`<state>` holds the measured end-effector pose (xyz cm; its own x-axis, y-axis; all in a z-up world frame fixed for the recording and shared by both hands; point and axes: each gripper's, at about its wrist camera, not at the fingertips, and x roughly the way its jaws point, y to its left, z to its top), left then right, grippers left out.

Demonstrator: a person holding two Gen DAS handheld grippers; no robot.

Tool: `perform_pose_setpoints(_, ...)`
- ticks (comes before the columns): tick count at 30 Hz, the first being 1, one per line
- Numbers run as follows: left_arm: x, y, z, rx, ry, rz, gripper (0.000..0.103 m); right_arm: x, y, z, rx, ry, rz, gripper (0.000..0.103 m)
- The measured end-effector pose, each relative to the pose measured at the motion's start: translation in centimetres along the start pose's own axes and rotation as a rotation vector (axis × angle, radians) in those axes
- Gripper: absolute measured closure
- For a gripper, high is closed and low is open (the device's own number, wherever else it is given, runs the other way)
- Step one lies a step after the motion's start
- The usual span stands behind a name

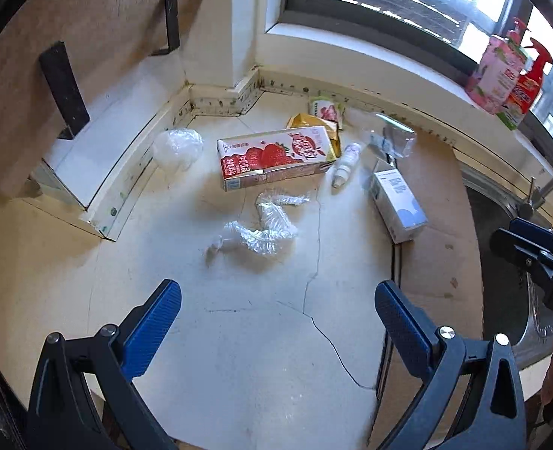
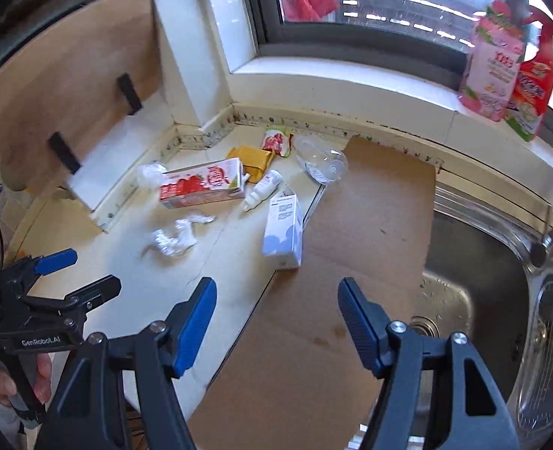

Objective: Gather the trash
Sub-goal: 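Grasp the plastic film with the left tool while the right tool grasps the white-blue box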

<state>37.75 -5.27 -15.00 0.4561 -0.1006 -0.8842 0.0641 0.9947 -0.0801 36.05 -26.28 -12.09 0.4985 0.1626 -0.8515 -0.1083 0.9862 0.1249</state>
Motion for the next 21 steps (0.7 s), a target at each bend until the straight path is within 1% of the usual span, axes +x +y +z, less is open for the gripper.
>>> perform_pose_setpoints(4, 4.1, 1.2, 1.7, -0.079, 0.053, 0.005, 0.001, 5.3, 0.0, 1.7, -0.015, 0.065, -0.002, 0.035)
perform_pose_setpoints(8, 7.6, 1.3, 2.7, -0.111, 0.101, 0.03, 0.001, 9.1, 0.3, 2.4, -0.034, 0.105, -0.003, 0.035)
perform_pose_setpoints(13, 10.1, 1.3, 3.6, -0.137, 0.117, 0.077, 0.001, 11.6, 0.9, 3.0, -0.071, 0.128, -0.022, 0.035)
perform_pose_setpoints(16, 11.2, 1.5, 4.0, -0.152, 0.134, 0.09, 0.001, 12.6, 1.4, 3.0, -0.091, 0.143, -0.035, 0.037)
perform_pose_setpoints(18, 12.0, 1.4, 4.2, -0.149, 0.148, 0.104, 0.003, 13.0, 1.6, 2.9, -0.099, 0.152, -0.04, 0.044)
perform_pose_setpoints(19, 12.5, 1.3, 4.3, -0.143, 0.162, 0.11, 0.007, 13.3, 1.6, 2.8, -0.1, 0.16, -0.041, 0.055)
perform_pose_setpoints(20, 13.0, 1.2, 4.3, -0.138, 0.175, 0.115, 0.009, 13.6, 1.6, 2.7, -0.1, 0.169, -0.038, 0.061)
perform_pose_setpoints(21, 13.3, 1.1, 4.3, -0.135, 0.184, 0.119, 0.01, 13.7, 1.6, 2.5, -0.098, 0.173, -0.035, 0.064)
